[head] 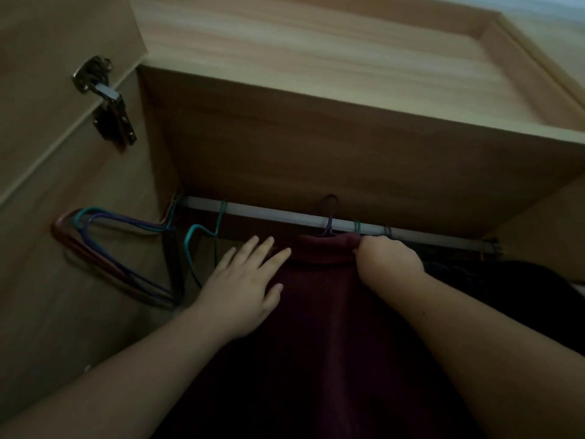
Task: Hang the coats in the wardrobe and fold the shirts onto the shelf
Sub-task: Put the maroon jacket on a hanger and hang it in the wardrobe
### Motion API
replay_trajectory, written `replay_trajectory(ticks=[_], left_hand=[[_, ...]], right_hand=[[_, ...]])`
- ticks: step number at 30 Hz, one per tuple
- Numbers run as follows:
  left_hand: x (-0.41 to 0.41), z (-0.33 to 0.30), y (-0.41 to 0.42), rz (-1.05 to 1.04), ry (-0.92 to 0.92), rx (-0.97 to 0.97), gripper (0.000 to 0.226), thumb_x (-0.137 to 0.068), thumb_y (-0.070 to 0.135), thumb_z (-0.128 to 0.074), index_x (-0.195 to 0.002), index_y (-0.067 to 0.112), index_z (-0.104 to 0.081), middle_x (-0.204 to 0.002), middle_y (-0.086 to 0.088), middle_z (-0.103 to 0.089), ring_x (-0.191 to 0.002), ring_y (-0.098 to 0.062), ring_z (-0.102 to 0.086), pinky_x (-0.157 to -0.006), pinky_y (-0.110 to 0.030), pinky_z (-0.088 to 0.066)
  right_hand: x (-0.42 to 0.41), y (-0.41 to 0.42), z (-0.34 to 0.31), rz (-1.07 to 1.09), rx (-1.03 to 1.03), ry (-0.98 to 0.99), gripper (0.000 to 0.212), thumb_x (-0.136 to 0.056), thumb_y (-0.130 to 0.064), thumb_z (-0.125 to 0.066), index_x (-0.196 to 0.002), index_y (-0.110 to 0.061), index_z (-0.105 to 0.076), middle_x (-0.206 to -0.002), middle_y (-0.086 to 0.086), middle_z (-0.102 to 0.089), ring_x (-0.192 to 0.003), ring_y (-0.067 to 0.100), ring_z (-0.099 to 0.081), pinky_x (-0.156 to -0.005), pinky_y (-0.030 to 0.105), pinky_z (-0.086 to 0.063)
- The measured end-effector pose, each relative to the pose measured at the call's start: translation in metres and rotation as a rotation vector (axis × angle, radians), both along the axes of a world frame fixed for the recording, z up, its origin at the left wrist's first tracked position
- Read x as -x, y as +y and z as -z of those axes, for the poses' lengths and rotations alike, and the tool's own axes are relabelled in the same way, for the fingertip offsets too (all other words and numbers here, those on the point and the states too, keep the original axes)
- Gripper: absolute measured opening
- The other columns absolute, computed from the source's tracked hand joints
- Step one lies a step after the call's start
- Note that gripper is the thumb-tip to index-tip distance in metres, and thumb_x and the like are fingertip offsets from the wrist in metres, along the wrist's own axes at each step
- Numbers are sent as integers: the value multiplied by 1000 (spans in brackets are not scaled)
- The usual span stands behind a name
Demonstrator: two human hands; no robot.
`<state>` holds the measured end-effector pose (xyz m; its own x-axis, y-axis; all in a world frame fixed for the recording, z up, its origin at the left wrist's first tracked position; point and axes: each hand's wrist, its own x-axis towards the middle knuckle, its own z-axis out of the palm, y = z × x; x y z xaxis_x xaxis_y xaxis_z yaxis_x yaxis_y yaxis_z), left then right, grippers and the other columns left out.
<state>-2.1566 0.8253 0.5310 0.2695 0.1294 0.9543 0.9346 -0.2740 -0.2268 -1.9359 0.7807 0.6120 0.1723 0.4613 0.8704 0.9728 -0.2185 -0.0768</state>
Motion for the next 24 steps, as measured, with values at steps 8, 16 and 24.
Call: replay_trajectory(ticks=[8,16,24], left_hand=[[13,13,-9,-7,-21,35,61,-98,52,-31,-151,44,-2,-164,7,-2,-150,-15,4,-122,-40,-5],[13,31,-18,30,3,36,61,-98,51,-31,-151,44,-2,-164,8,-4,-150,-16,3,-122,-41,-8],[-6,77,-17,103,9,134,64,-91,57,-20,-151,44,-2,-164,6,-6,-150,-16,0,-121,-42,-13]], right_hand=[[21,-1,1,-22,167,37,20,-98,-18,-49,-115,-12,-60,-97,7,-62,-79,22,-61,-79,40,-55],[25,7,24,14,-38,-193,18,-102,-31,-46,-109,-17,-53,-90,4,-60,-68,20,-56,-60,37,-44],[13,-30,95,133,-33,-443,66,-100,-47,-32,-156,-20,-12,-157,18,-26,-135,37,-36,-100,50,-39]])
